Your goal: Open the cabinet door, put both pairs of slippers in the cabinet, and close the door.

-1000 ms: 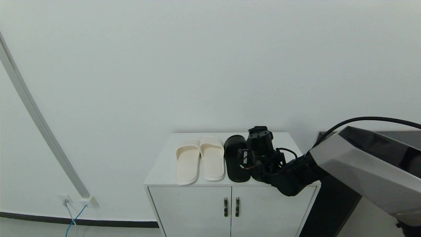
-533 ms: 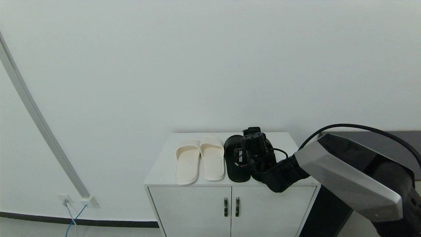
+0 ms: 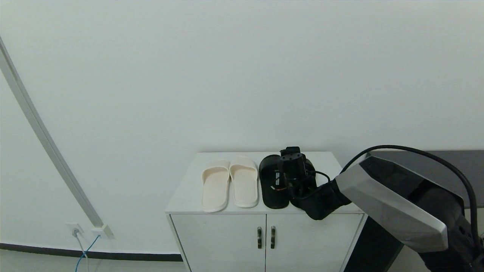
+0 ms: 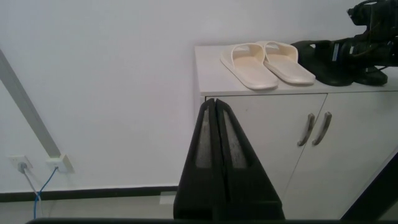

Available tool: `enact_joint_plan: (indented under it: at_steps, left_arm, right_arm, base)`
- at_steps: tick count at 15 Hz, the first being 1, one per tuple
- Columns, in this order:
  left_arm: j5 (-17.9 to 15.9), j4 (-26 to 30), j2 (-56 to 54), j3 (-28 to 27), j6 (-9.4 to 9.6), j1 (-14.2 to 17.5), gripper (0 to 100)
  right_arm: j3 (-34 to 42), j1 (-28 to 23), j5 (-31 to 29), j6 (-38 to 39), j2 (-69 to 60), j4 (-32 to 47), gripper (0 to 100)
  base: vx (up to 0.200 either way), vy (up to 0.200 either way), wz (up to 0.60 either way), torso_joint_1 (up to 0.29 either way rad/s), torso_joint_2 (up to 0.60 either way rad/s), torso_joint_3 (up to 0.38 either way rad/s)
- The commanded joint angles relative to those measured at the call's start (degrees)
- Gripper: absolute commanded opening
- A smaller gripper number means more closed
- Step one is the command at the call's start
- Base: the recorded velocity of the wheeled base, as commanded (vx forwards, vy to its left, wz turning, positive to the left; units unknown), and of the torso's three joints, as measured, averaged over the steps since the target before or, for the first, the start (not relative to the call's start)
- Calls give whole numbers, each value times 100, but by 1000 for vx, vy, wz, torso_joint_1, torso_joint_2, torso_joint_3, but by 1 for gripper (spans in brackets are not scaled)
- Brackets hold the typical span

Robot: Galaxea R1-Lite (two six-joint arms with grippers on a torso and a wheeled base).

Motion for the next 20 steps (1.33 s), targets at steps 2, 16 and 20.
enact_joint_plan:
  at_steps: [2, 16, 20]
  left_arm:
    - [0, -1, -1, 1, 0, 4, 0]
    - [-9, -1, -1, 1, 26, 4, 0]
    - [-17, -1, -1, 1, 26, 4, 0]
  right_arm:
    - [22, 0, -7, 6, -66, -4, 0]
    - [5752, 1055, 3183, -899, -4918, -1015, 0]
    - [6411, 1046, 3737, -1919, -5173, -1270, 0]
  base:
    - [0, 0, 0, 0, 0, 0]
    - [0, 0, 0, 0, 0, 0]
    - [0, 0, 0, 0, 0, 0]
